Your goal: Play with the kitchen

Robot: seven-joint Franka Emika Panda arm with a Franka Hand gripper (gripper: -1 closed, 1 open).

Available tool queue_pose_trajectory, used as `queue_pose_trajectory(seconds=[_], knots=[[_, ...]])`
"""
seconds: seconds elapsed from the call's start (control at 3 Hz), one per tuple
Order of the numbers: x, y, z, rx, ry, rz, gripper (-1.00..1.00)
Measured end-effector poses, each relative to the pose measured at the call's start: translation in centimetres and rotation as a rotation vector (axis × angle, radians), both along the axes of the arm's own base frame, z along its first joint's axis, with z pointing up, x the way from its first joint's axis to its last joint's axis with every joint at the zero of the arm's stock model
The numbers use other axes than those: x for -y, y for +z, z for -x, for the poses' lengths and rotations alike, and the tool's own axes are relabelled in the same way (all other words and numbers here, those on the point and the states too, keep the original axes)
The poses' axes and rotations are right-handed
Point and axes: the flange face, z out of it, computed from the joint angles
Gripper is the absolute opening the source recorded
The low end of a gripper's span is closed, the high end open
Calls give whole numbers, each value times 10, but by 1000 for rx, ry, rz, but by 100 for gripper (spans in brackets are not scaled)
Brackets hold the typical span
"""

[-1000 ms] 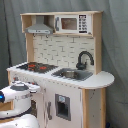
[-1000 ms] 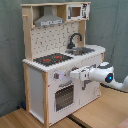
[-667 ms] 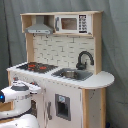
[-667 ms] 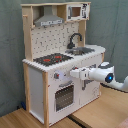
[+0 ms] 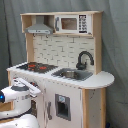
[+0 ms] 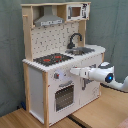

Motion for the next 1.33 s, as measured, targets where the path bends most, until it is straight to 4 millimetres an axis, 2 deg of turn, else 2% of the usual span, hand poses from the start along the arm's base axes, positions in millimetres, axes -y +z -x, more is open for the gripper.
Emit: queue_pose_trajectory(seconds=[1.33], knots=[[-1,1,0,-6,-37,-449,-100]])
